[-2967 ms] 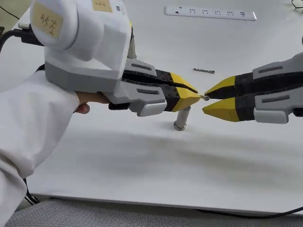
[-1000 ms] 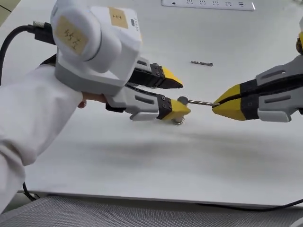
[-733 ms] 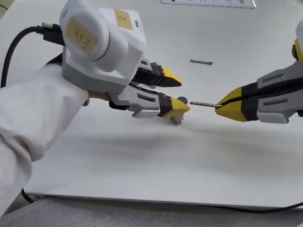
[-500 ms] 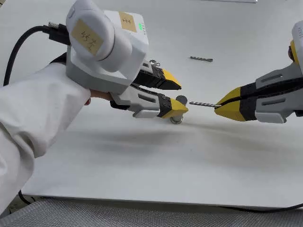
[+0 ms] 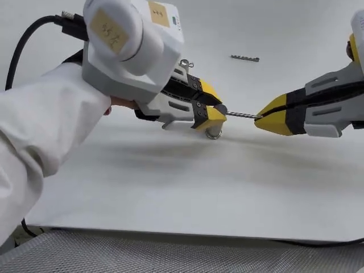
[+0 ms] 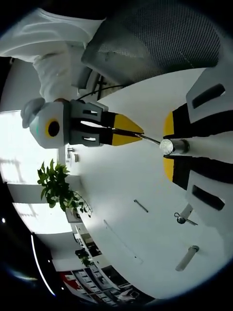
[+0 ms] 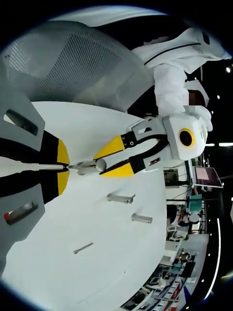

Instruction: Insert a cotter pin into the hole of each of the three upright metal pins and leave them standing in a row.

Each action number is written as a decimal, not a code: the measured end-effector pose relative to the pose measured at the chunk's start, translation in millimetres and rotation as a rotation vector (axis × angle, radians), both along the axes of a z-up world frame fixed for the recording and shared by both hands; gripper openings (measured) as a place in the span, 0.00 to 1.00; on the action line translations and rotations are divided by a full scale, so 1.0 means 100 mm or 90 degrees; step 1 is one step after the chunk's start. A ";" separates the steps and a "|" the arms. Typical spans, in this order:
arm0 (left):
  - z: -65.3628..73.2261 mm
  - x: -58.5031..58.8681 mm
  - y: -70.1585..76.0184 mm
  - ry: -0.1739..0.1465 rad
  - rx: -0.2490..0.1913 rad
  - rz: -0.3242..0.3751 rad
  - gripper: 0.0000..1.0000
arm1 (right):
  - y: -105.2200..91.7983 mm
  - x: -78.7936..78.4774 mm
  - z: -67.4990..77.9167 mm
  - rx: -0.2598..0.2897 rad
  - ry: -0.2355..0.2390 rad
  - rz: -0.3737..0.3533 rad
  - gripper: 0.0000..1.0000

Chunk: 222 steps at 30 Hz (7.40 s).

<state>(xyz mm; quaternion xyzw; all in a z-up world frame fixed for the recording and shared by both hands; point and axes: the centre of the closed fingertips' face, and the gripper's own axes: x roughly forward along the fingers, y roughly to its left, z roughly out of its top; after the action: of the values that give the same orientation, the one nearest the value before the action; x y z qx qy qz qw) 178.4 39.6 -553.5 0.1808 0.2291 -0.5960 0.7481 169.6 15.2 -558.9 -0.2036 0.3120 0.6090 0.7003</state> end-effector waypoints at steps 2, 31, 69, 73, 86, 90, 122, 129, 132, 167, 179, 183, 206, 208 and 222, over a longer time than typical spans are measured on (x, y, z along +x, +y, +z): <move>0.00 -0.01 -0.02 0.001 0.000 0.002 0.10 | 0.03 0.00 0.00 0.000 -0.002 0.002 0.00; 0.05 -0.02 -0.03 -0.004 0.006 -0.001 0.10 | 0.36 0.07 -0.09 -0.041 -0.067 0.104 0.00; -0.07 -0.22 0.40 0.039 -0.042 0.092 0.79 | 0.45 0.03 -0.03 0.002 -0.060 0.069 0.19; -0.08 -0.24 0.42 0.057 -0.057 0.106 0.87 | 0.46 0.04 -0.06 -0.001 -0.057 0.063 0.17; -0.05 -0.41 0.39 0.069 -0.087 0.103 0.96 | 0.56 0.01 -0.08 0.000 -0.056 0.042 0.09; -0.05 -0.42 0.38 0.073 -0.102 0.108 0.96 | 0.55 0.02 -0.09 -0.001 -0.044 0.036 0.09; 0.03 -0.56 0.29 0.087 -0.113 0.133 0.99 | 0.28 0.67 0.02 -0.017 -0.101 0.101 0.07; 0.01 -0.58 0.28 0.098 -0.112 0.142 0.99 | 0.28 0.83 -0.05 -0.021 -0.101 0.112 0.07; 0.04 -0.58 0.27 0.100 -0.121 0.141 0.99 | 0.27 0.87 -0.08 -0.021 -0.094 0.112 0.07; 0.22 -0.41 0.42 0.099 -0.174 0.193 0.99 | 0.18 0.80 0.22 0.075 -0.042 -0.010 0.51; 0.34 -0.26 0.59 0.080 -0.192 0.253 0.99 | -0.17 0.51 0.49 0.145 -0.050 -0.157 0.68; 0.35 -0.22 0.64 0.083 -0.193 0.273 0.99 | -0.30 0.39 0.50 0.153 -0.051 -0.197 0.73; 0.39 -0.10 0.85 0.088 -0.210 0.334 0.97 | -0.66 0.10 0.34 0.159 -0.027 -0.300 0.98; 0.45 -0.06 0.85 0.082 -0.224 0.343 0.94 | -0.65 0.09 0.34 0.159 -0.028 -0.303 0.98; 0.82 0.91 1.27 -0.036 -0.276 0.469 0.80 | -0.66 -0.02 0.40 0.171 -0.023 -0.334 0.98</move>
<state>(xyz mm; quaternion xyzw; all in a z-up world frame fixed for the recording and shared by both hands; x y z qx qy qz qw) 269.7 166.7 -471.8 -0.0583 0.1268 -0.3183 0.9377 167.9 -50.5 -518.9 -0.0326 0.2582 0.4394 0.8598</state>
